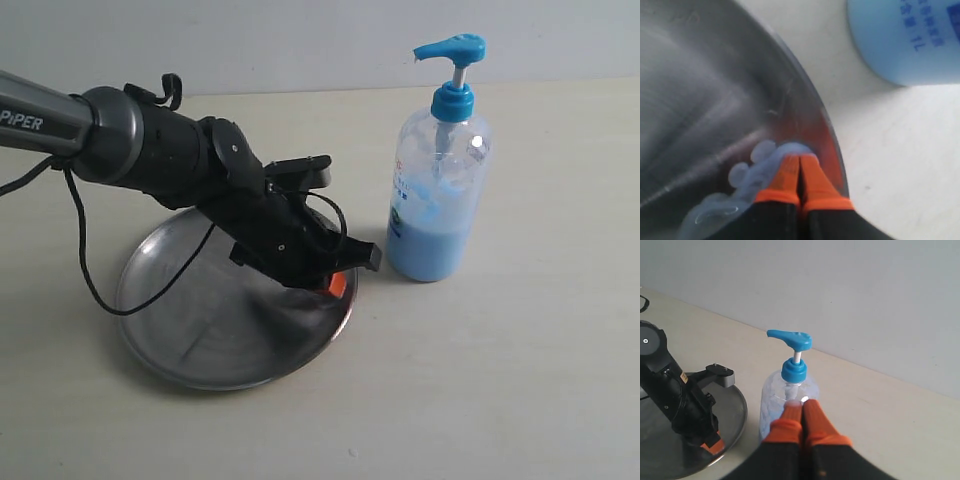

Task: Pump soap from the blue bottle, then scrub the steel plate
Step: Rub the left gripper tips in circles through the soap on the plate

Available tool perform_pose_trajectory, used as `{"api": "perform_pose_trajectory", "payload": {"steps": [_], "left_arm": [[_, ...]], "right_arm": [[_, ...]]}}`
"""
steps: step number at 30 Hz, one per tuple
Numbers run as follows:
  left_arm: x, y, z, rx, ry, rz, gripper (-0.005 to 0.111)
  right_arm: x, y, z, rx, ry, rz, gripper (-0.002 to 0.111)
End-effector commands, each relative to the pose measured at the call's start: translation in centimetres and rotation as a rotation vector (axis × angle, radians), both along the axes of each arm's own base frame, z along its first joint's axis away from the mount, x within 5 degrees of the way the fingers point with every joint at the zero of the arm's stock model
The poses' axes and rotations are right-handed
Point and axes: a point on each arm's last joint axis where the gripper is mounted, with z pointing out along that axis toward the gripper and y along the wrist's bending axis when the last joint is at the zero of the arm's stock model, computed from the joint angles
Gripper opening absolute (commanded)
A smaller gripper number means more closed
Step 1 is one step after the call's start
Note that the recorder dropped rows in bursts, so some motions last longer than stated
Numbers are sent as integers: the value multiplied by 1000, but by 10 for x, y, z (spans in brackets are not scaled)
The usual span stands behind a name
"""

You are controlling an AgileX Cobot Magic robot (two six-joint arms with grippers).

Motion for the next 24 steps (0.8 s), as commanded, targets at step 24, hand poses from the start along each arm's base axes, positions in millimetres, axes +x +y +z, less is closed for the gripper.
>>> {"api": "perform_pose_trajectory", "payload": {"steps": [24], "left_arm": [[14,39,4,115,129,-97,0]], "right_arm": [[0,0,0,14,-4,1,0]]}}
